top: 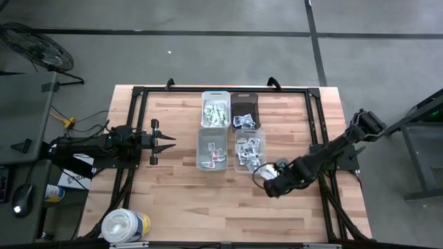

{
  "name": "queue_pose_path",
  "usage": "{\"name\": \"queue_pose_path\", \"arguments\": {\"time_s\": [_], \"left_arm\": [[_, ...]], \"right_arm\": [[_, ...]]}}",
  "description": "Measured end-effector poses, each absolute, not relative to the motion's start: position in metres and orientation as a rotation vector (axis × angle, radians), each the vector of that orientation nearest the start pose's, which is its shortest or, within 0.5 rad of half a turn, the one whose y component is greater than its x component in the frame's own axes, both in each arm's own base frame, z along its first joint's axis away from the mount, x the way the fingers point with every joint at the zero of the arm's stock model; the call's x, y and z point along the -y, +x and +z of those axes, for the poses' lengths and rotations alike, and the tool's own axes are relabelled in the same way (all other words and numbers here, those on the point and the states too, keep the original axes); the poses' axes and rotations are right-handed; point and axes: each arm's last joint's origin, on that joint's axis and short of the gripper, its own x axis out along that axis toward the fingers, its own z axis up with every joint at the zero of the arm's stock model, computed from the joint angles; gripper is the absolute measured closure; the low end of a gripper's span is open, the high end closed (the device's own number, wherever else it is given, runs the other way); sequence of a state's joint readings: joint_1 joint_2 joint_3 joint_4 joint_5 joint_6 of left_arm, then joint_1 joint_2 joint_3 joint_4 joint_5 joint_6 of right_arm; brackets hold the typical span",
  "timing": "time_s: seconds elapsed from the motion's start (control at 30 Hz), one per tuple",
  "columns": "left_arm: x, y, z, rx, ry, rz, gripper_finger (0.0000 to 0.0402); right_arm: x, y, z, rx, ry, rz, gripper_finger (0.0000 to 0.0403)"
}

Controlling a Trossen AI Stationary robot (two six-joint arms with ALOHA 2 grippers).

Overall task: Pick & Place First Aid Supplies
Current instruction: Put the gray towelette pack into the transparent bin

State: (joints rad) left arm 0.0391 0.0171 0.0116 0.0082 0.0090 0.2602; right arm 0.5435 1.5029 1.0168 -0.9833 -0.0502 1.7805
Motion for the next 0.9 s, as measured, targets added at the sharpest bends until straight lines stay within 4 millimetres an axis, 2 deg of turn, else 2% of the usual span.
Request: {"name": "queue_pose_path", "arguments": {"time_s": [0.27, 0.63, 0.9], "left_arm": [[-0.004, 0.098, 0.167, -0.001, 0.26, 0.03, 0.0305], [-0.004, 0.098, 0.167, -0.001, 0.26, 0.03, 0.0305], [-0.004, 0.098, 0.167, -0.001, 0.26, 0.03, 0.0305]], "right_arm": [[-0.147, 0.229, 0.191, -1.302, 0.998, -0.85, 0.0238], [-0.155, 0.238, 0.156, -1.37, 0.884, -0.899, 0.0238], [-0.155, 0.24, 0.146, -1.369, 0.853, -0.928, 0.0245]]}}
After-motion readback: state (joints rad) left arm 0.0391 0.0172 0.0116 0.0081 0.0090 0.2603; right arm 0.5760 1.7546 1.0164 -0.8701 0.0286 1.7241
